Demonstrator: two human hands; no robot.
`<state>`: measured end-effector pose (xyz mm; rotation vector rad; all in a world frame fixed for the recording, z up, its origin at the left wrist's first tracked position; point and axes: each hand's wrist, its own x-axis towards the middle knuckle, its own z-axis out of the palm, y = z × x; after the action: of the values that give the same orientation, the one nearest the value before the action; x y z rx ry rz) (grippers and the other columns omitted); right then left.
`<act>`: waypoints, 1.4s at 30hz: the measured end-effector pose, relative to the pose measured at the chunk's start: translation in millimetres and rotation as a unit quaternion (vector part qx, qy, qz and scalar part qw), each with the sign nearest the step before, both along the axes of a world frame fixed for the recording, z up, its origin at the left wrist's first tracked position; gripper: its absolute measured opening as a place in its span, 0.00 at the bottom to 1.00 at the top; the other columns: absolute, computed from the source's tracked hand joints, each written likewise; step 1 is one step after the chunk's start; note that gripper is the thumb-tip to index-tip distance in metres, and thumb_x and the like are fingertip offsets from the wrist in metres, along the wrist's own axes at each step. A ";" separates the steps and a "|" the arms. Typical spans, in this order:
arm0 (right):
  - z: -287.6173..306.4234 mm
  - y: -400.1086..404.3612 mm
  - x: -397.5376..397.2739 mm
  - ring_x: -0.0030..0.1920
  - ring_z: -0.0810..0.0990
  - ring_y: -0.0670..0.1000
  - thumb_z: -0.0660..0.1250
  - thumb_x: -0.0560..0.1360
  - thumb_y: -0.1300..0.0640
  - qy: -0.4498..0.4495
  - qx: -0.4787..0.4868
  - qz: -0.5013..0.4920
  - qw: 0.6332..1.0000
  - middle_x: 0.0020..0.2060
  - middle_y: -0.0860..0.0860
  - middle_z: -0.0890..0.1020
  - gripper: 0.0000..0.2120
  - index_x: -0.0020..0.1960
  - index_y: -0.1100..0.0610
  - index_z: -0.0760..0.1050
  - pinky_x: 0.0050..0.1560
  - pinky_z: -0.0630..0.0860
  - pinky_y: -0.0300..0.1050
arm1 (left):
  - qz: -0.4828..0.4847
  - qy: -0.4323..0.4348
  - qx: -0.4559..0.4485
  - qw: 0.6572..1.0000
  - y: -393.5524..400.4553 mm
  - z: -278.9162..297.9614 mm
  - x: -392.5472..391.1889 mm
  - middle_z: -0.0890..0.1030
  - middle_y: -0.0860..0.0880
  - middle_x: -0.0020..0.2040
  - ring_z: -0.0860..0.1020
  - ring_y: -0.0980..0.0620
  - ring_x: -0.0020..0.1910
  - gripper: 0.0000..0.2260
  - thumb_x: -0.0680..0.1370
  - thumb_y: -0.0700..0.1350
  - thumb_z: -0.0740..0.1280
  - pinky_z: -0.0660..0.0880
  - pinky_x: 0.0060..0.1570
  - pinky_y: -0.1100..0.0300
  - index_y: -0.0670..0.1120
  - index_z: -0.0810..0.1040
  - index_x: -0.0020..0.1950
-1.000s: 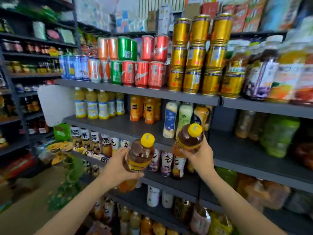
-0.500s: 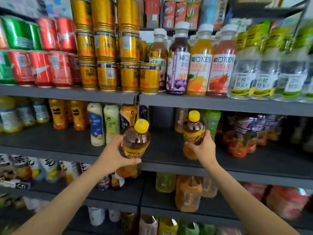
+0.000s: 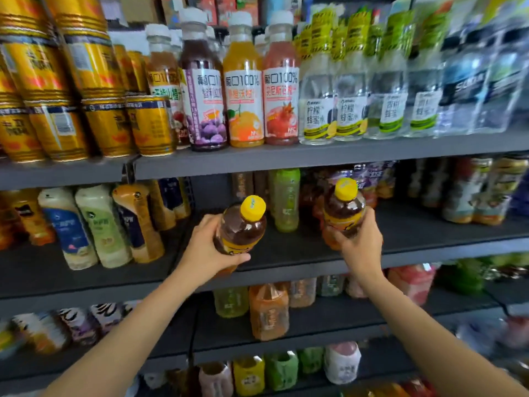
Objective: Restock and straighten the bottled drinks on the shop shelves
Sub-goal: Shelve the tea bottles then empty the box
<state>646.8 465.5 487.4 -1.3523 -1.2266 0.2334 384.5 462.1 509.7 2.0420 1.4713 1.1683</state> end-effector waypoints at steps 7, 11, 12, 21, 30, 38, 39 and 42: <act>15.9 17.2 93.6 0.56 0.75 0.59 0.71 0.70 0.61 0.073 -0.065 -0.097 0.990 0.55 0.60 0.77 0.21 0.60 0.62 0.68 0.48 0.67 0.44 | -0.032 0.010 0.008 0.999 2.8 -3.6 81.0 0.70 0.53 0.53 0.70 0.46 0.61 0.30 0.60 0.45 0.80 0.68 0.62 0.50 0.53 0.71 0.57; 19.1 54.8 140.3 0.59 0.74 0.63 0.73 0.70 0.59 0.011 -0.153 -0.067 0.986 0.58 0.64 0.76 0.24 0.60 0.66 0.66 0.54 0.70 0.52 | -0.010 0.023 0.008 1.000 10.1 -3.2 127.1 0.70 0.52 0.57 0.68 0.50 0.62 0.34 0.61 0.46 0.80 0.64 0.60 0.59 0.49 0.71 0.63; 23.0 66.5 150.9 0.59 0.74 0.63 0.74 0.69 0.58 -0.007 -0.174 -0.044 0.984 0.58 0.64 0.76 0.26 0.61 0.66 0.67 0.54 0.71 0.53 | 0.000 0.013 0.004 1.000 12.7 -3.2 139.8 0.71 0.52 0.57 0.68 0.50 0.62 0.34 0.61 0.47 0.80 0.64 0.60 0.59 0.49 0.70 0.64; 21.5 154.9 185.3 0.62 0.74 0.62 0.72 0.71 0.54 -0.051 -0.207 0.049 0.976 0.61 0.63 0.75 0.30 0.66 0.66 0.64 0.56 0.71 0.49 | 0.067 -0.046 -0.021 0.996 21.6 -5.7 224.9 0.74 0.48 0.60 0.71 0.50 0.62 0.30 0.61 0.46 0.80 0.68 0.64 0.54 0.56 0.67 0.56; -10.3 113.3 193.7 0.53 0.74 0.52 0.65 0.67 0.60 -0.044 0.032 0.200 0.978 0.54 0.57 0.74 0.23 0.61 0.63 0.68 0.52 0.68 0.32 | 0.058 -0.143 -0.062 0.986 35.7 1.8 267.4 0.79 0.50 0.56 0.77 0.54 0.56 0.26 0.60 0.45 0.80 0.73 0.60 0.52 0.56 0.75 0.54; -13.7 87.2 189.0 0.55 0.74 0.47 0.75 0.67 0.61 -0.128 -0.065 0.335 0.931 0.55 0.50 0.77 0.29 0.65 0.60 0.68 0.49 0.68 0.31 | 0.097 -0.151 -0.070 0.981 63.0 -3.9 328.2 0.79 0.48 0.57 0.76 0.51 0.57 0.28 0.62 0.46 0.79 0.73 0.59 0.53 0.47 0.75 0.60; -14.4 90.2 190.0 0.54 0.76 0.49 0.75 0.66 0.59 -0.120 -0.069 0.304 0.942 0.54 0.52 0.78 0.28 0.63 0.61 0.69 0.49 0.69 0.35 | 0.094 -0.146 -0.080 0.981 66.8 -0.6 330.7 0.79 0.49 0.58 0.77 0.51 0.57 0.27 0.63 0.46 0.79 0.73 0.59 0.53 0.47 0.75 0.60; -15.9 102.7 197.1 0.50 0.79 0.56 0.77 0.65 0.53 -0.105 -0.100 0.238 0.960 0.48 0.55 0.80 0.28 0.59 0.62 0.70 0.48 0.75 0.46 | 0.056 -0.102 -0.111 0.987 76.3 13.5 329.2 0.78 0.48 0.61 0.77 0.49 0.58 0.25 0.70 0.46 0.74 0.72 0.61 0.51 0.46 0.72 0.65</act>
<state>843.9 568.3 471.4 -1.2565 -1.7400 0.5771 713.7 538.4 523.2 1.6607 1.5542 1.1605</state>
